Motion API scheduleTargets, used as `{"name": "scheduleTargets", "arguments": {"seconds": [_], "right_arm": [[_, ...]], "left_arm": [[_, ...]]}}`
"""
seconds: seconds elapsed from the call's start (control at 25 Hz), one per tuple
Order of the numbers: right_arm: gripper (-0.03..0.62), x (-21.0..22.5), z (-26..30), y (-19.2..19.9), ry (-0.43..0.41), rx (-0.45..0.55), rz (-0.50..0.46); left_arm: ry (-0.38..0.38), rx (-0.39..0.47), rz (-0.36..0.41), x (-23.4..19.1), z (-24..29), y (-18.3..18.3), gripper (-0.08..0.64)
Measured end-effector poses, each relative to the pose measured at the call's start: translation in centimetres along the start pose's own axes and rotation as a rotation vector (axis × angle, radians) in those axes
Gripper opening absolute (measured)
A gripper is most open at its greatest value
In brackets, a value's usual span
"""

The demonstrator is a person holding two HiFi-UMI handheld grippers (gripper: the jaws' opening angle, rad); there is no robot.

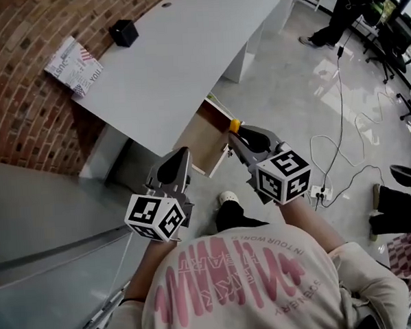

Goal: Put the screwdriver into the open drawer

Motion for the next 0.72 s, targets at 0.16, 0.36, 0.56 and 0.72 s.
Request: {"name": "scheduleTargets", "arguments": {"seconds": [0.16, 0.36, 0.56, 0.72], "right_arm": [[0.084, 3.0, 4.1, 0.6, -0.071, -0.067, -0.003], [0.084, 5.0, 9.5, 3.5, -0.154, -0.177, 0.017], [0.084, 5.2, 14.0, 7.2, -0.205, -0.271, 0.047], [0.084, 5.2, 16.5, 10.4, -0.226, -0.339, 0.082]], "left_arm": [[-0.094, 0.007, -0.035, -2.1, 2.5, 1.0, 0.000], [-0.260, 0.034, -0.103, -4.9, 1.8, 3.1, 0.000], [-0.382, 0.015, -0.139, -7.2, 0.3, 6.0, 0.000], [-0.435, -0.001, -0.182, -7.9, -0.5, 8.5, 0.002]]}}
Point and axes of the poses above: the fingertips, and each gripper's own axes: z forward along the fingers, x to its right, y out of its underside, the point moved 5 cm from there along -z, backward along the fingers, and after that the axes turned 6 degrees about y, right-handed, at the moved point
